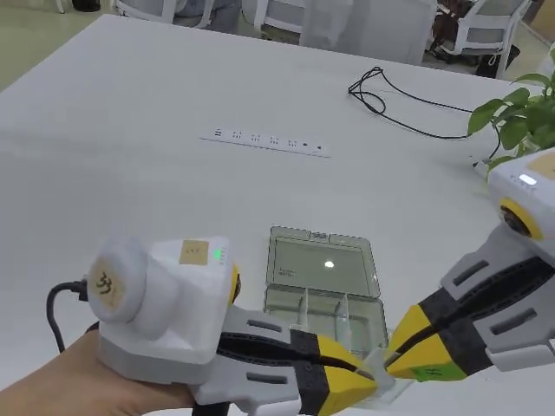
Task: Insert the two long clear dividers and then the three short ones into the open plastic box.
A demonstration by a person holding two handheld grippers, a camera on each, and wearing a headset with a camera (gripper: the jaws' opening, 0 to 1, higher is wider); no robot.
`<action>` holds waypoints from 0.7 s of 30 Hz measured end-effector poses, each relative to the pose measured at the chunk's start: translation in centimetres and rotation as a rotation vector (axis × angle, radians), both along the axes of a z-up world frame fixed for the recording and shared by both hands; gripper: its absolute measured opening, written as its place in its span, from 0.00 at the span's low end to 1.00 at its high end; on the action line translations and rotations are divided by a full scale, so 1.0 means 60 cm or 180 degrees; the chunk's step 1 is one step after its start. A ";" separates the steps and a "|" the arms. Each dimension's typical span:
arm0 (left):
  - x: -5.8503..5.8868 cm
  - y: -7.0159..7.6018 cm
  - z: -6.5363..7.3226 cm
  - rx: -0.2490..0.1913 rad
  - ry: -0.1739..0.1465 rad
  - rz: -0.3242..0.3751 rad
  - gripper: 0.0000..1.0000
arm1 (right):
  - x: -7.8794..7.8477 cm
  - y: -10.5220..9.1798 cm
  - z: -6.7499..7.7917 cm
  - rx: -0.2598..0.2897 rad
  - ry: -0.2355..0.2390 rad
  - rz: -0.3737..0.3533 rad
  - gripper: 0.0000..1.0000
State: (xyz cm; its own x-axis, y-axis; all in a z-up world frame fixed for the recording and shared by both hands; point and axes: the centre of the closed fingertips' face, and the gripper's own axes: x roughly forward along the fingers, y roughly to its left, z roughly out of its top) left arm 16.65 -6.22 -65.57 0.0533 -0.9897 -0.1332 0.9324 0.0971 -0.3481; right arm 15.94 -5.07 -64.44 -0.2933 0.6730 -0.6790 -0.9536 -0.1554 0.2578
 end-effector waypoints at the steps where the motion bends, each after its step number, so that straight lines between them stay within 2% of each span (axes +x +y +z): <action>1: 0.000 0.001 0.000 0.0000 0.0003 0.0007 0.00 | 0.000 0.000 0.000 0.0000 -0.0001 -0.0002 0.03; 8: 0.007 0.011 -0.007 0.0040 0.0032 0.0099 0.03 | 0.009 -0.006 0.002 0.0007 -0.0021 -0.0049 0.03; 12: 0.013 0.020 -0.014 0.0080 0.0087 0.0185 0.07 | 0.018 -0.009 0.003 0.0009 -0.0059 -0.0095 0.03; 15: 0.017 0.027 -0.021 0.0113 0.0071 0.0244 0.08 | 0.029 -0.013 0.001 -0.0002 -0.0098 -0.0157 0.03; 21: 0.029 0.043 -0.031 0.0148 0.0136 0.0392 0.16 | 0.056 -0.018 -0.004 -0.0023 -0.0175 -0.0299 0.03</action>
State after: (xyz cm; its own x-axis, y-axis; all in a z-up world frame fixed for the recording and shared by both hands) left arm 18.39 -3.64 -67.42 0.1672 -0.9687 -0.1835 0.8969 0.2267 -0.3797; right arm 19.28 -6.13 -64.67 -0.1913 0.6907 -0.6974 -0.9766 -0.0630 0.2055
